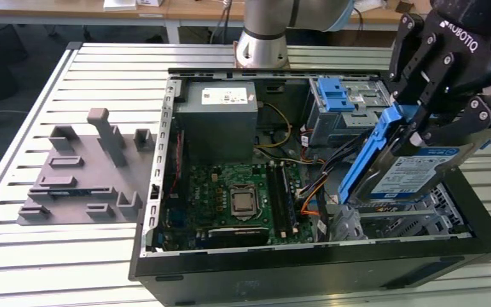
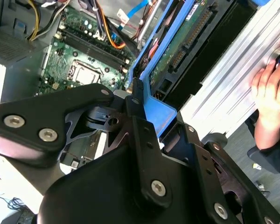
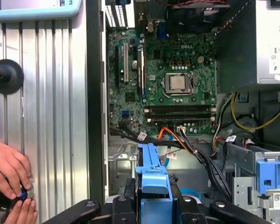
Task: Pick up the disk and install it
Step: 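Insert the disk into the insertion slot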
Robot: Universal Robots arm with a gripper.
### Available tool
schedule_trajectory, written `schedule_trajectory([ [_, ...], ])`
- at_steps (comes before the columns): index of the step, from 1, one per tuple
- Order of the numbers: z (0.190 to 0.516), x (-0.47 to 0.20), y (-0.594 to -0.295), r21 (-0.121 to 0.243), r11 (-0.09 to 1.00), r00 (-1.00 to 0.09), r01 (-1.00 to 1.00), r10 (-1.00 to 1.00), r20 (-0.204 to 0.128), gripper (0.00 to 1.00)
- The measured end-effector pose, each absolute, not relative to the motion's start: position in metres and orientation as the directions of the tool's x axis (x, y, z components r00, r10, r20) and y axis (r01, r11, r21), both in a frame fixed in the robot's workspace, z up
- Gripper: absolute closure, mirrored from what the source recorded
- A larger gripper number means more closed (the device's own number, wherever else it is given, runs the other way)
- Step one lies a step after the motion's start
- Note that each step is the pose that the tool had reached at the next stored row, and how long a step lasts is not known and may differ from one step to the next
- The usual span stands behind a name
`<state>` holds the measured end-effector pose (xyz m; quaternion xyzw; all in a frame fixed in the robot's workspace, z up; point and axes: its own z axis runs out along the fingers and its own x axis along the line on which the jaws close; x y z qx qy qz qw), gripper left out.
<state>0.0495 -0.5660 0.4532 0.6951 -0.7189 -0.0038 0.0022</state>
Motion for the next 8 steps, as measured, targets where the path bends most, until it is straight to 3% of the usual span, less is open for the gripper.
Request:
schedule_trajectory([
  [8,0.450,0.064,-0.566,0.009,0.013,-0.013,-1.000,-1.000,-0.002,0.64],
])
